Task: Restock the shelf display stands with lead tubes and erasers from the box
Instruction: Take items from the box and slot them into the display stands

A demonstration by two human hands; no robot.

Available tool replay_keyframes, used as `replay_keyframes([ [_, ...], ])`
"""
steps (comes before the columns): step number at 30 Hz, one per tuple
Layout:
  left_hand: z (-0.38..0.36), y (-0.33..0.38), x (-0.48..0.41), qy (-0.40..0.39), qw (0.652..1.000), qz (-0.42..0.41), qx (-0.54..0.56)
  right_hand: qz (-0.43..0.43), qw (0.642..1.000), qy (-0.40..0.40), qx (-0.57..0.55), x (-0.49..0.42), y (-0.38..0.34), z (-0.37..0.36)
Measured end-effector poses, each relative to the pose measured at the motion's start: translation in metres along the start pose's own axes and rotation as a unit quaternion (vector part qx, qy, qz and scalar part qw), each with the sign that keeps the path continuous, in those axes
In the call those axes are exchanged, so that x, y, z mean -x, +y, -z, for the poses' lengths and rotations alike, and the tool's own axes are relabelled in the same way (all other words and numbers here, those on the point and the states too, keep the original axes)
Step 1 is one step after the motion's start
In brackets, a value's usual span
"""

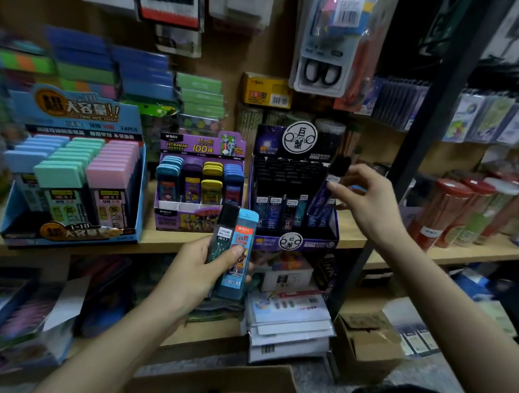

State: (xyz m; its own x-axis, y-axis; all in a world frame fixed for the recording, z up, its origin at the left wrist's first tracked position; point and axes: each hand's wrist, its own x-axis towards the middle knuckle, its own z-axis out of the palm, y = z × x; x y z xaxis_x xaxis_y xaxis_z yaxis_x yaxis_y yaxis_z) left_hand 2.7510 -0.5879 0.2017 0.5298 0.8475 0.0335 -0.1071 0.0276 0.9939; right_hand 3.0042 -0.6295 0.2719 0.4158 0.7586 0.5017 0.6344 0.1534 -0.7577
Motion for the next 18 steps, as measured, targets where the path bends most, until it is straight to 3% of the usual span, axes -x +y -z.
replay_keyframes([
  [9,-0.002,-0.001,-0.002,0.011,1.0,-0.001,-0.003,0.02,0.993,-0.102,0.058,-0.007,0.032,-0.019],
  [15,-0.005,-0.004,-0.003,0.015,1.0,0.004,0.002,-0.002,0.985,-0.17,0.034,-0.012,0.031,-0.017],
  [18,-0.005,-0.005,-0.005,0.022,1.0,0.001,-0.003,-0.019,0.986,-0.153,0.068,-0.01,0.036,-0.024],
])
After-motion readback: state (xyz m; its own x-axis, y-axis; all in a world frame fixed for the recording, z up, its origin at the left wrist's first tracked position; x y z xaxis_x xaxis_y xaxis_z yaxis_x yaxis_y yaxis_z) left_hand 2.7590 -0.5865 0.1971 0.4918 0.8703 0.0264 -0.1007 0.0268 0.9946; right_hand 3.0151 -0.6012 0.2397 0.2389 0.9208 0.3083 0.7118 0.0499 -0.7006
